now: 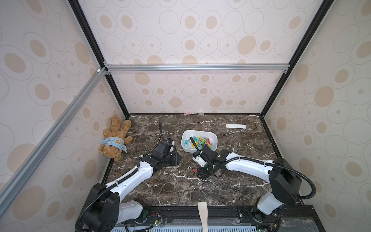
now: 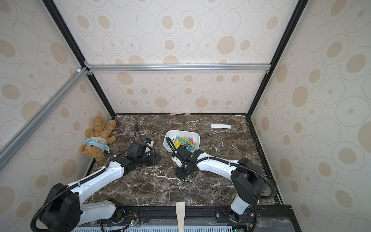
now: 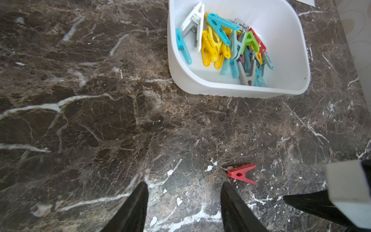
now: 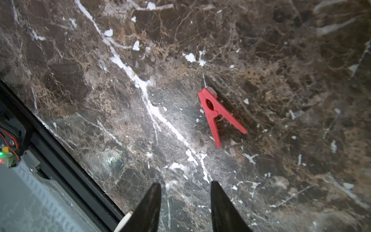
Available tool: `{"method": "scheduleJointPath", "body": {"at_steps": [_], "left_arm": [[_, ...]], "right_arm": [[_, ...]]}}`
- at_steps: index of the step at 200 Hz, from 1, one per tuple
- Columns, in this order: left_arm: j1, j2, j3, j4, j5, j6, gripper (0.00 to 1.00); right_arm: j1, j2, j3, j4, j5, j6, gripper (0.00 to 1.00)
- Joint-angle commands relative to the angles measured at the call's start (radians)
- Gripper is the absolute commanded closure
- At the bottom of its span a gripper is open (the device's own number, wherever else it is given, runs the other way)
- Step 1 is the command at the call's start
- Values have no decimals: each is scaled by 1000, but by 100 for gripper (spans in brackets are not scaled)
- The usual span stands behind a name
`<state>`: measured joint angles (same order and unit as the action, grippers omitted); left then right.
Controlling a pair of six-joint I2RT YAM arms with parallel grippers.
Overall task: Put the clothespins into the storage box
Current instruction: Pick up the clothespin from the center of the board.
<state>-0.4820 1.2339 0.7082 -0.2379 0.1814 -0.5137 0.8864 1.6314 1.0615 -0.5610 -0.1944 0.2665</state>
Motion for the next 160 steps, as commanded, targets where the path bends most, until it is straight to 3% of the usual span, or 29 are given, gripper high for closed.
{"method": "scheduleJointPath", "body": {"at_steps": [1,160], "left_arm": [[14,-10,-4,21,0,-23,42],[28,-12,21,-11,1,-22,43]], "right_arm": [[-1,28,-7,25,12,-25,57],[-2,176,70,46,94,-124,64]]}}
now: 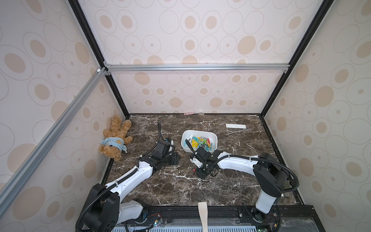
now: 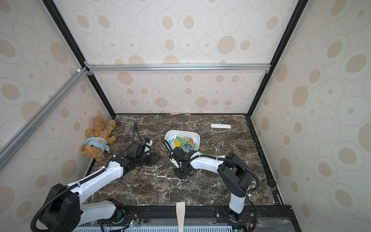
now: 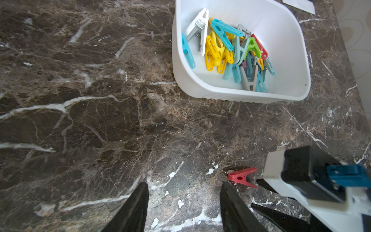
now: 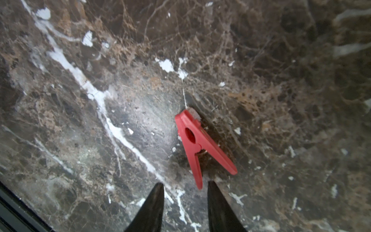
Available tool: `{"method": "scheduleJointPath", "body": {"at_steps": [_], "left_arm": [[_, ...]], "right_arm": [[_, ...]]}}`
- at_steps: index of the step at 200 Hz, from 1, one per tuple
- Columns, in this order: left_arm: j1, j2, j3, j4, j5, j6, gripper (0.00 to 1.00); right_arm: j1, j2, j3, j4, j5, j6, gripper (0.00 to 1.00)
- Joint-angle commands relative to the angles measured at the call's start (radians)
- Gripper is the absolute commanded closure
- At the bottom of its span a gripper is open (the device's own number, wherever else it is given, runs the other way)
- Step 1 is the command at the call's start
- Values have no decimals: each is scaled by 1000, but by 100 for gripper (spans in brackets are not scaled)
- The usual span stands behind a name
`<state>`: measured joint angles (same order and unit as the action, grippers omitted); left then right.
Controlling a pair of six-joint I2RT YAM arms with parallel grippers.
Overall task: Put the clothespins into the storage box
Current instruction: Pick up the clothespin from the center of the board.
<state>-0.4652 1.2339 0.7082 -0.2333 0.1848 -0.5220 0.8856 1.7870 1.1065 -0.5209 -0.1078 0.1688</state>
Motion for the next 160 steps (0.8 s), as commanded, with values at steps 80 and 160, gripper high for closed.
{"method": "scheduleJointPath", "body": {"at_steps": [80,160], "left_arm": [[12,-18,21,-24,-8,-10,43],[14,-39,13,-32,-18,-13,44]], "right_arm": [[-1,41,27,11,2,-38,81],[-1,1,24,-23,-11,-51,97]]}}
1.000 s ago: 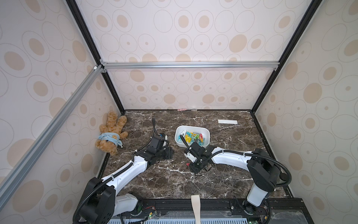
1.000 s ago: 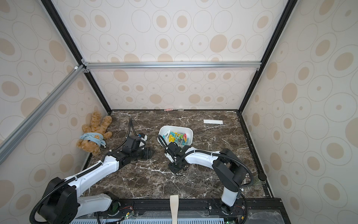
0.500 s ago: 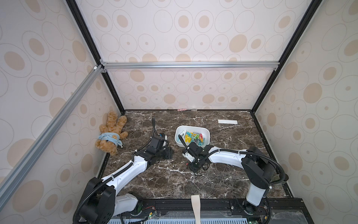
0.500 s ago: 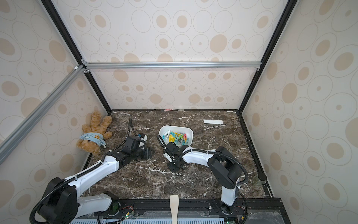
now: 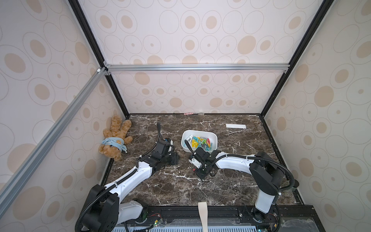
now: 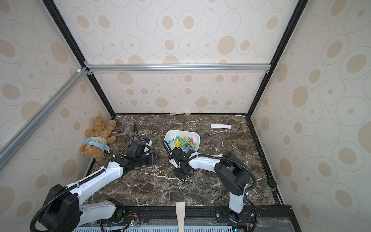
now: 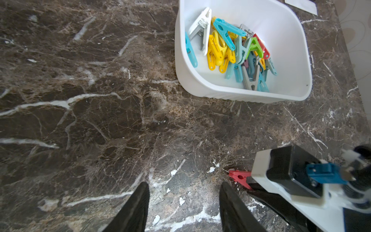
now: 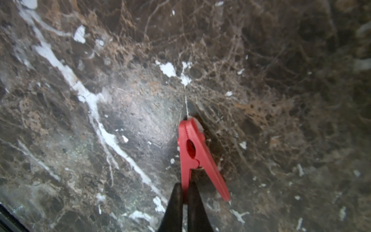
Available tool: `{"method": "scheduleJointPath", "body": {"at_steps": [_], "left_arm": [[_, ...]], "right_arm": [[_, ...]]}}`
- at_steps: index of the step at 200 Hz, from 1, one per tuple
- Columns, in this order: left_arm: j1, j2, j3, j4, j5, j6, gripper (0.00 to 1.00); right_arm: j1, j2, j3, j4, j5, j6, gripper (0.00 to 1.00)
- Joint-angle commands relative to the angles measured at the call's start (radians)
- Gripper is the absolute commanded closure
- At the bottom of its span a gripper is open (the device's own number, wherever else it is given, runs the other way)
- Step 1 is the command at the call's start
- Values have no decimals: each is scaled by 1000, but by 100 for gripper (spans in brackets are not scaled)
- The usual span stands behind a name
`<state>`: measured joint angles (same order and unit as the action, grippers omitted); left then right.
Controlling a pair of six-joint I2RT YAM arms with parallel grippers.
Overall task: Put the clothespins into the storage box
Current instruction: Pick up the clothespin from the center of the board, then place the clothespin in the storage box.
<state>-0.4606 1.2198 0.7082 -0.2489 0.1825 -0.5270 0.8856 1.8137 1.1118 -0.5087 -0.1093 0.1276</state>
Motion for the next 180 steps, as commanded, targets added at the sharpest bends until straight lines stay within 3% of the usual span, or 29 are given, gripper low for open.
{"method": "scheduleJointPath", "body": {"at_steps": [1,104,180], "left_arm": [[9,-25,12,-16,-16,-8,44],[13,-42,17,-32,-30,-6,44],[23,-54,24,-38,-72,-37,44]], "right_arm": [[-1,-27,19,-36,-10,-10,97],[-13,-97,74,-109,-47,-6,100],[-259,-98,263,-176,-152,31,100]]}}
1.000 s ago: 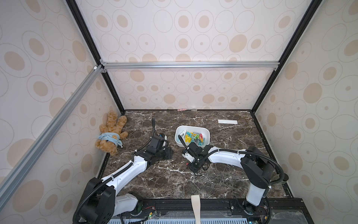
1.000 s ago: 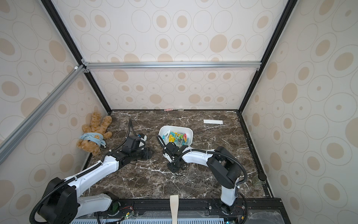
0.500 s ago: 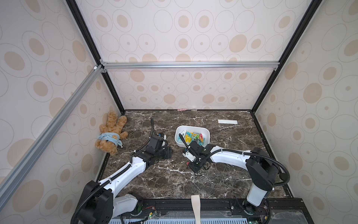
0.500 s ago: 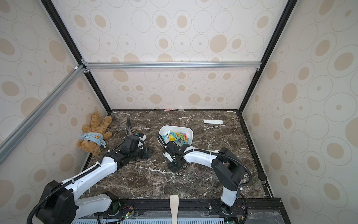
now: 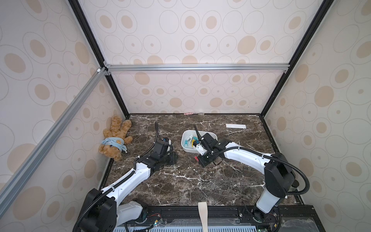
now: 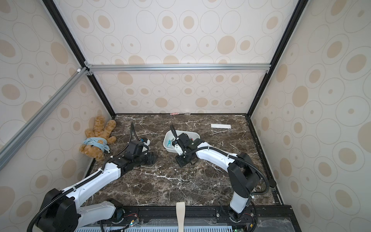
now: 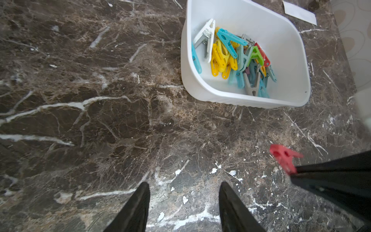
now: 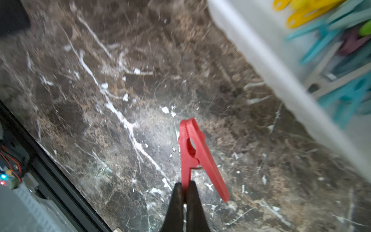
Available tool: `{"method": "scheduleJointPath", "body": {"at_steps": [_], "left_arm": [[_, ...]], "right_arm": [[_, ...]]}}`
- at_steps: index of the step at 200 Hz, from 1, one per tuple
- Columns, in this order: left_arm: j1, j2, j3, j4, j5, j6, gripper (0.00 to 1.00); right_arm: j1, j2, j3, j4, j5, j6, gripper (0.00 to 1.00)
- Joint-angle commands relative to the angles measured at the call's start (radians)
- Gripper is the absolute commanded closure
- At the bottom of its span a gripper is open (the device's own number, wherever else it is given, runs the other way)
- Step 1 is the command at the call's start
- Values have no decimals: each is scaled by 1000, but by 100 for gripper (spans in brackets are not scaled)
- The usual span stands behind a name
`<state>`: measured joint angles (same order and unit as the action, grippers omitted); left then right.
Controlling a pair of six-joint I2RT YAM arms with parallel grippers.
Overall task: Put the clothespins into the storage box
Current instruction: Place the clothespin in the storage box.
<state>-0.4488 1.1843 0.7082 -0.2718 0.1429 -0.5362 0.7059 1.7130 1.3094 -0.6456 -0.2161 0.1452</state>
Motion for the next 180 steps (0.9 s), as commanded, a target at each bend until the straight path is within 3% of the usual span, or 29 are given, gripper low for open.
{"method": "scheduleJointPath", "body": {"at_steps": [1,53,132,161,180], "left_arm": [[12,-18,25,-16,-32,-28,44],[16,-25,21,-16,-52,-69,44],[18,-25,28,-32,-55,-82,44],[18,-28,27,-41,-58,-87,44],[18,-27,30,-40,-58,-91,42]], "right_arm": [[-83,4,69,-39,-45,15,100],[-225,167,233,-58,-21,30,100],[-277,354,343,-72,13,41,99],[-284,339,330,-59,4,50,91],[-284,314,322,-57,6,50,80]]}}
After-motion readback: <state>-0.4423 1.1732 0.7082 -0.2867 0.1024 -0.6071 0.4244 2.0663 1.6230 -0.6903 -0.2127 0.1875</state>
